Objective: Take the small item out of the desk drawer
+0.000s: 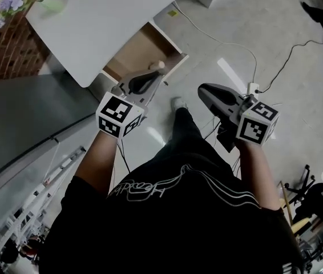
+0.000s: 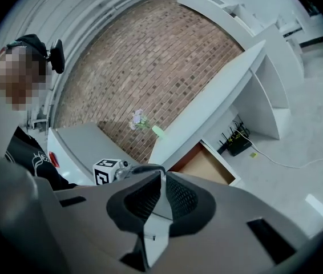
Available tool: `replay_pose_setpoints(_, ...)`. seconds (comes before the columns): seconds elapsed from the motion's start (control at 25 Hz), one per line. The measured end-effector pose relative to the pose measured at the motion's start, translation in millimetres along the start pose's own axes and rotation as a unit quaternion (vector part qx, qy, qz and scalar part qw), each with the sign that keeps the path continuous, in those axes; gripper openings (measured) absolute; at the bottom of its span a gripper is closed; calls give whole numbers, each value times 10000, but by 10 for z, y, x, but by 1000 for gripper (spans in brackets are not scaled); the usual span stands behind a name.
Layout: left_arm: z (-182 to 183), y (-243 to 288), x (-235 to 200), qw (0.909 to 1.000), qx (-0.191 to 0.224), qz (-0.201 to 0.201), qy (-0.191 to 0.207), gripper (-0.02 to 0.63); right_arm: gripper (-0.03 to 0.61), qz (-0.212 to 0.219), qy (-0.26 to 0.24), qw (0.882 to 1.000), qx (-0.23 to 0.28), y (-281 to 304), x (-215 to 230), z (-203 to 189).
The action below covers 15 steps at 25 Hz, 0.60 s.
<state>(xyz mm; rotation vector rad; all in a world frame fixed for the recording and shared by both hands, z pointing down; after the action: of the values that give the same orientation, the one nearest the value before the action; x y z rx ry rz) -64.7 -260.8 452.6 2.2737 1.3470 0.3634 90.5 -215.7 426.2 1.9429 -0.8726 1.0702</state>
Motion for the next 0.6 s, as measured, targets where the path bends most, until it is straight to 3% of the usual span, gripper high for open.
replay_pose_setpoints(0.24, -548, 501, -365, 9987, -487, -166, -48, 41, 57, 54, 305, 9989, -350, 342, 419, 88)
replay_pose_setpoints(0.4, -925, 822, -492, 9950, -918, -387, 75, 133, 57, 154, 383, 9978, -516, 557, 636, 109)
replay_pose_setpoints(0.6, -1293, 1136, -681, 9894, -1339, -569, 39, 163, 57, 355, 537, 9957, -659, 712, 804, 63)
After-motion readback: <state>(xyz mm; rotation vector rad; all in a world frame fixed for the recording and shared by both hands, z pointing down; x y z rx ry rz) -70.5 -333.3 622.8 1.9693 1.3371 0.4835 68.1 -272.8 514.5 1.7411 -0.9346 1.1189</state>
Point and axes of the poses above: the fingertips, and each gripper's own axes: y forward along the fingers, x to its right, z out of its top, the point moved 4 cm from there along -y, backward along the fingers, and after that the axes turned 14 degrees about y, right-handed, at the moved point
